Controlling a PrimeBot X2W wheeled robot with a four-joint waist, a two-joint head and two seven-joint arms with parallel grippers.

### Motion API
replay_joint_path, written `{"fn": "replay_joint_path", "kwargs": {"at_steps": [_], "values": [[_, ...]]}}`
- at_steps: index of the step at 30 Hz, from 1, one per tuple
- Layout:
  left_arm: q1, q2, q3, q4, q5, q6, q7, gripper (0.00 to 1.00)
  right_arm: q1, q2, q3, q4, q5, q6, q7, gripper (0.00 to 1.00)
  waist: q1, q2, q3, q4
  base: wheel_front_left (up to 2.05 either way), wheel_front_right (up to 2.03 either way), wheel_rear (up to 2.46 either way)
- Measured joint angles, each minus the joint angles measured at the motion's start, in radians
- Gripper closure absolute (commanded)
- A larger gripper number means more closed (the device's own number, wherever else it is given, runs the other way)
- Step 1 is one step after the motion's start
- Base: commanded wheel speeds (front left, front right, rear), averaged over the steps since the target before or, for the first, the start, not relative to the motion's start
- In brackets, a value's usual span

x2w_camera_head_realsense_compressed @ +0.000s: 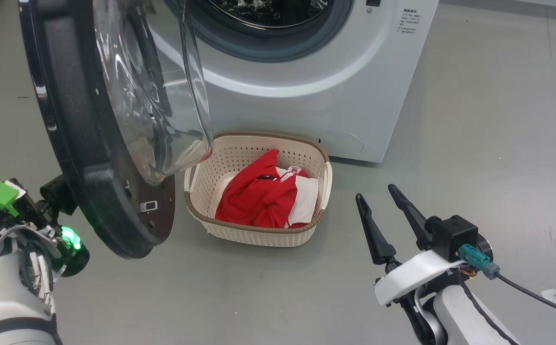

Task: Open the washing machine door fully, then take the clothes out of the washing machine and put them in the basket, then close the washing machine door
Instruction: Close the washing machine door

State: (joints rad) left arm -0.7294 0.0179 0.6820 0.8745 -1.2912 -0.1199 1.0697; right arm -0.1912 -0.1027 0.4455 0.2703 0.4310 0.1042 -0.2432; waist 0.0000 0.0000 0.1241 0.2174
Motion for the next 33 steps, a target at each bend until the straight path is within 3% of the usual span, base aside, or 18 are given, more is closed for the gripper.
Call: {"fn": "replay_joint_path", "kwargs": {"at_steps": [17, 33], "values": [[0.072, 0.0, -0.045, -0.08, -0.048, -0.001, 0.038, 1.0, -0.004, 0.007, -0.006, 0.004, 0.0, 0.0, -0.001, 0.0, 0.0, 0.0, 0.013, -0.08, 0.0, 0.0, 0.0], [0.079, 0.002, -0.172, -0.041, -0.207, -0.001, 0.064, 1.0, -0.011, 0.012, -0.005, 0.007, 0.0, 0.0, -0.001, 0.0, 0.0, 0.0, 0.03, -0.168, 0.0, 0.0, 0.0]]}}
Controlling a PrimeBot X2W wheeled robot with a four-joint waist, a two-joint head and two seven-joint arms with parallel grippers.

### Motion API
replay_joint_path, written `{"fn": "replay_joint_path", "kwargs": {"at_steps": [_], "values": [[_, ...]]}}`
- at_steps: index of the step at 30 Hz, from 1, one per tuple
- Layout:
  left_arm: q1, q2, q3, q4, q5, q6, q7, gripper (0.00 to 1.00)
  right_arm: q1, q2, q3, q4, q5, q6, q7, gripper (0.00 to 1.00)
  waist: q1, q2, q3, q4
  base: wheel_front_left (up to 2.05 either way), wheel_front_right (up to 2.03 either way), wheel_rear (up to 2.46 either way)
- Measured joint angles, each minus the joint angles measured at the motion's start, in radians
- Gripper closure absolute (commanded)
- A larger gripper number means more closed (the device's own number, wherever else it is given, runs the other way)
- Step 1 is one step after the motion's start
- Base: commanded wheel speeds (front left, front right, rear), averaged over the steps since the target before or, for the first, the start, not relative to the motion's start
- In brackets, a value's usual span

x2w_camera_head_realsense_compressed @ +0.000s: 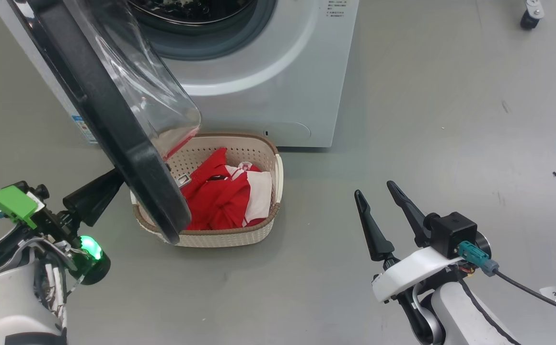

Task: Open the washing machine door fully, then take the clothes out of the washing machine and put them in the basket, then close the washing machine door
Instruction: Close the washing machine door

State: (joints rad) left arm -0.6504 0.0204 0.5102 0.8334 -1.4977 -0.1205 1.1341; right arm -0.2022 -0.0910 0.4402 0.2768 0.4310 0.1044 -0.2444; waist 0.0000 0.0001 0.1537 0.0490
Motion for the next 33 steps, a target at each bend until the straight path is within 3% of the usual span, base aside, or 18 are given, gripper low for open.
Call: {"fn": "replay_joint_path", "kwargs": {"at_steps": [17, 26, 33], "values": [[0.0, -0.001, -0.127, -0.01, -0.097, 0.0, -0.077, 1.0, -0.016, 0.005, -0.037, -0.003, 0.0, 0.0, 0.0, 0.0, 0.0, 0.0, 0.025, -0.105, 0.0, 0.0, 0.0], [0.009, -0.002, -0.204, -0.029, -0.15, 0.0, -0.124, 1.0, -0.015, 0.004, -0.079, -0.016, 0.0, -0.003, -0.002, 0.0, 0.0, 0.0, 0.028, -0.106, 0.0, 0.0, 0.0], [0.063, -0.004, -0.249, -0.125, -0.122, 0.0, -0.225, 1.0, -0.006, 0.004, -0.114, -0.026, 0.0, -0.003, -0.003, 0.0, 0.0, 0.0, 0.009, -0.085, 0.0, 0.0, 0.0]]}}
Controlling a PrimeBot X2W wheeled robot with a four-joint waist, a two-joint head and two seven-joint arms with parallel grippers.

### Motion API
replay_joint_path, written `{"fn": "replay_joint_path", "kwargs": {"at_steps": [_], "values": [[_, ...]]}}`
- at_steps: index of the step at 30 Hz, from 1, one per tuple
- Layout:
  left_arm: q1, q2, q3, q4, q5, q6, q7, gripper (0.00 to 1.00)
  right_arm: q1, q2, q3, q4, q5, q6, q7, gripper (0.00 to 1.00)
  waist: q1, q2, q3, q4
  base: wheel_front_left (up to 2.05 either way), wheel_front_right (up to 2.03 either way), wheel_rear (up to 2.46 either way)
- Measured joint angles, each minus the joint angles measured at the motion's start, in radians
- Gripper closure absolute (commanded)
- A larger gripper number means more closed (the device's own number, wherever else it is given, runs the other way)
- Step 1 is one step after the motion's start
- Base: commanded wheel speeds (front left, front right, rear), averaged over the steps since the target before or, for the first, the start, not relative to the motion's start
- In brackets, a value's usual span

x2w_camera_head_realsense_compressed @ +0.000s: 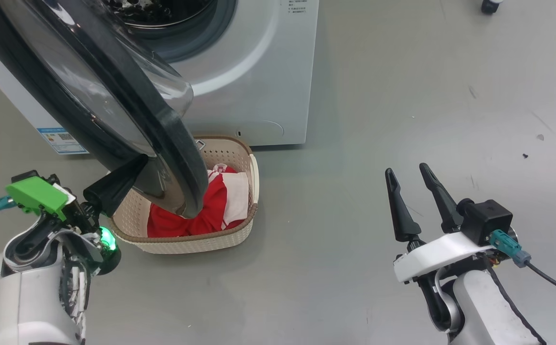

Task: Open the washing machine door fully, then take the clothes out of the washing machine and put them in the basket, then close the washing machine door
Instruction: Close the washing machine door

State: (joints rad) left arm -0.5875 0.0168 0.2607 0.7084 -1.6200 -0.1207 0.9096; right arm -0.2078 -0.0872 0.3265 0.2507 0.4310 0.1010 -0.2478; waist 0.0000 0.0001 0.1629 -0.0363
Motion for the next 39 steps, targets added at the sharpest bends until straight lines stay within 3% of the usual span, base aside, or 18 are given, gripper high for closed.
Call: {"fn": "replay_joint_path", "kwargs": {"at_steps": [6, 11, 27, 39], "values": [[0.107, 0.001, -0.089, -0.175, 0.266, 0.0, -0.111, 1.0, 0.031, 0.002, -0.026, -0.002, 0.0, -0.004, -0.004, 0.0, 0.0, 0.0, -0.027, 0.021, 0.0, 0.0, 0.0], [0.181, 0.013, -0.147, -0.267, 0.372, 0.0, -0.174, 1.0, 0.042, 0.003, -0.04, -0.004, 0.0, -0.004, -0.004, 0.0, 0.0, 0.0, -0.048, 0.036, 0.0, 0.0, 0.0], [0.449, 0.199, -0.353, -0.553, 0.807, 0.0, -0.548, 1.0, 0.095, 0.011, -0.061, -0.02, 0.0, -0.004, -0.004, 0.0, 0.0, 0.0, -0.113, 0.085, 0.0, 0.0, 0.0], [0.571, 0.198, -0.384, -0.592, 0.918, 0.0, -0.816, 1.0, 0.108, 0.016, -0.063, -0.033, -0.002, 0.002, -0.004, 0.0, 0.0, 0.0, -0.12, 0.093, 0.0, 0.0, 0.0]]}}
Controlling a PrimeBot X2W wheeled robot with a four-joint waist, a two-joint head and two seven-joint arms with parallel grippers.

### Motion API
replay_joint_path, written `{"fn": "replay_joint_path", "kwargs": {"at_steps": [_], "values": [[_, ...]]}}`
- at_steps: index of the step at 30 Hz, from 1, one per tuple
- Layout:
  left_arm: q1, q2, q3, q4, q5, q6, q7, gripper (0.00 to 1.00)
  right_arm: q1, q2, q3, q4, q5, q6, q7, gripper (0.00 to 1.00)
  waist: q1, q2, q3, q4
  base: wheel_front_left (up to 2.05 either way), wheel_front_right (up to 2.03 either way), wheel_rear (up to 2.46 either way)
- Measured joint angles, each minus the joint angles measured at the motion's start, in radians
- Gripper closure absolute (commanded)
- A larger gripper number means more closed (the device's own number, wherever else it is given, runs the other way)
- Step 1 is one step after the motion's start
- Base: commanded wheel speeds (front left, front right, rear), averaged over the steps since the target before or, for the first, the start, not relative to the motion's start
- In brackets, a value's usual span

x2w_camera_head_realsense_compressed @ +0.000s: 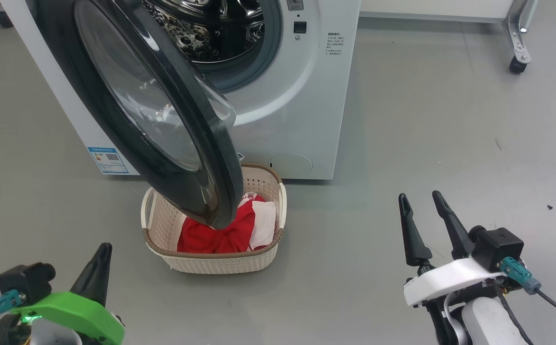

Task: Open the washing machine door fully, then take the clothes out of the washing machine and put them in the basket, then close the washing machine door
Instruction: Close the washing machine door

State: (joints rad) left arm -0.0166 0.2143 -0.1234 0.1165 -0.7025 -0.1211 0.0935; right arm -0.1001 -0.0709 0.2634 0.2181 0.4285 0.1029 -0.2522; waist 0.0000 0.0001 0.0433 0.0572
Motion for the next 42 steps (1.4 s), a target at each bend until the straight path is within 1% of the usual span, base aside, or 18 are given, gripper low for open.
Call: {"fn": "replay_joint_path", "kwargs": {"at_steps": [5, 13, 29, 33, 34, 35, 42], "values": [[0.034, 0.004, -0.011, 0.004, 0.058, 0.0, -0.101, 1.0, 0.006, 0.001, 0.001, 0.0, -0.001, 0.0, 0.0, 0.0, 0.0, 0.0, -0.001, 0.001, 0.0, 0.0, 0.0], [0.048, 0.001, -0.04, 0.005, 0.08, 0.0, -0.2, 1.0, 0.007, 0.004, 0.001, -0.002, -0.001, 0.001, 0.0, 0.0, 0.0, 0.0, -0.002, -0.001, 0.0, 0.0, 0.0], [0.065, -0.001, -0.073, 0.038, 0.091, 0.0, -0.275, 1.0, 0.008, 0.006, 0.0, -0.002, -0.007, 0.002, 0.0, 0.0, 0.0, 0.0, 0.001, -0.004, 0.0, 0.0, 0.0], [0.065, -0.002, -0.075, 0.043, 0.091, 0.0, -0.281, 1.0, 0.008, 0.007, -0.001, -0.002, -0.007, 0.009, 0.0, 0.0, 0.0, 0.0, 0.003, -0.005, 0.0, 0.0, 0.0], [0.065, -0.002, -0.076, 0.045, 0.091, 0.0, -0.282, 0.63, 0.008, 0.007, -0.001, -0.002, -0.007, 0.009, 0.0, 0.0, 0.0, 0.0, 0.003, -0.006, 0.0, 0.0, 0.0], [0.065, -0.002, -0.076, 0.048, 0.092, 0.0, -0.286, 0.0, 0.008, 0.007, -0.001, -0.002, -0.007, 0.009, 0.0, 0.0, 0.0, 0.0, 0.003, -0.006, 0.0, 0.0, 0.0], [0.065, -0.003, -0.076, 0.065, 0.091, 0.0, -0.294, 0.0, 0.008, 0.008, -0.002, -0.002, -0.009, 0.009, 0.0, 0.0, 0.0, 0.0, 0.005, -0.007, 0.0, 0.0, 0.0]]}}
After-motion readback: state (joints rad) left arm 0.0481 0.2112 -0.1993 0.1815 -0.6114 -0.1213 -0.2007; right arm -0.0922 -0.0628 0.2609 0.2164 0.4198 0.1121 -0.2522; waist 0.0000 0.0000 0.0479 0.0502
